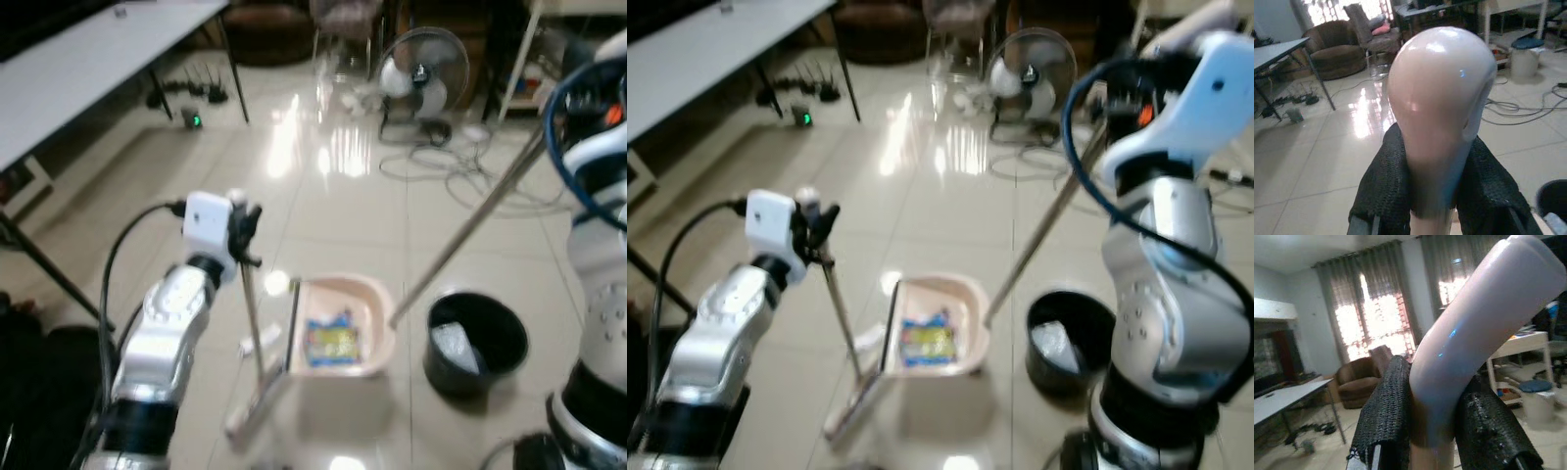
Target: Sweep floor
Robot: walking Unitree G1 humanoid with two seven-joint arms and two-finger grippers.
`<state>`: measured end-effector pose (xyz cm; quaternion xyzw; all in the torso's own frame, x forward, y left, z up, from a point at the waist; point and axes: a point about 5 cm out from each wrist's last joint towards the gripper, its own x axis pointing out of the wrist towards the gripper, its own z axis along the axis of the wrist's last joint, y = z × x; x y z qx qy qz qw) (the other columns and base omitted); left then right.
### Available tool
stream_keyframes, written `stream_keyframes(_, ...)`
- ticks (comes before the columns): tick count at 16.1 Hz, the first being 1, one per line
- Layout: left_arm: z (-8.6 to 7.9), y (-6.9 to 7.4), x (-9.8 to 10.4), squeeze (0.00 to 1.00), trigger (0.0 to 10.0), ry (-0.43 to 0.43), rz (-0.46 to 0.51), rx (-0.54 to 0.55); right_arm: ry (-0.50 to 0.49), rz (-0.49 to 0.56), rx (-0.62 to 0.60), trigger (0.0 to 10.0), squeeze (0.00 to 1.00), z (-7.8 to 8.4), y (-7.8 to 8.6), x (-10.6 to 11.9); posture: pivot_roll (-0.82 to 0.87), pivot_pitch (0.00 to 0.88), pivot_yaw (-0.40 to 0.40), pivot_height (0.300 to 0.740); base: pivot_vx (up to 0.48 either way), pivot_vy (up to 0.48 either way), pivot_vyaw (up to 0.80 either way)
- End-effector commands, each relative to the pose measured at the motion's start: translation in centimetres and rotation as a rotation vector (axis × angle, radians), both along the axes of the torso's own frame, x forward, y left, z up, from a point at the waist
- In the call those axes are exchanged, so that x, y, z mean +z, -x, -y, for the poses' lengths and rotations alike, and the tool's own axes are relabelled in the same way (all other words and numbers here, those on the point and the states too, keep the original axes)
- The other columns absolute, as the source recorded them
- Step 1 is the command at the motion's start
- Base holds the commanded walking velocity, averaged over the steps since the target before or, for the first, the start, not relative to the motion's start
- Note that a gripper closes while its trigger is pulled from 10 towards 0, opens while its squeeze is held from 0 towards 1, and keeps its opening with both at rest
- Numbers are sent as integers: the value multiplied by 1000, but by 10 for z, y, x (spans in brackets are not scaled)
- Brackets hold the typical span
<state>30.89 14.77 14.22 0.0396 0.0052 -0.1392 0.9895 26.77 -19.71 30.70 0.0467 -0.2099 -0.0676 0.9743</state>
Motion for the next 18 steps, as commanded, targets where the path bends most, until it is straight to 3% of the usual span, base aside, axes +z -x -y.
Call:
stream_keyframes(1,-3,-5,13,0,10000,5,47,11,6,69,-3,10000,0,2,4,13,-73,37,97,740,0,-266,0)
stream_keyframes(8,-6,-6,12,0,10000,7,38,21,-8,92,-35,10000,0,10,8,17,-80,45,108,740,0,-228,0)
stream_keyframes(10,-11,-10,7,0,10000,72,-24,62,-27,92,-43,10000,0,12,9,16,-82,45,110,740,0,480,0)
stream_keyframes(12,-12,-12,9,0,10000,65,-10,63,-35,89,-45,10000,0,12,9,14,-81,46,114,740,0,480,0)
stream_keyframes(18,-11,-9,10,0,10000,10,35,49,17,25,-64,10000,0,11,8,6,-82,45,93,740,0,0,0)
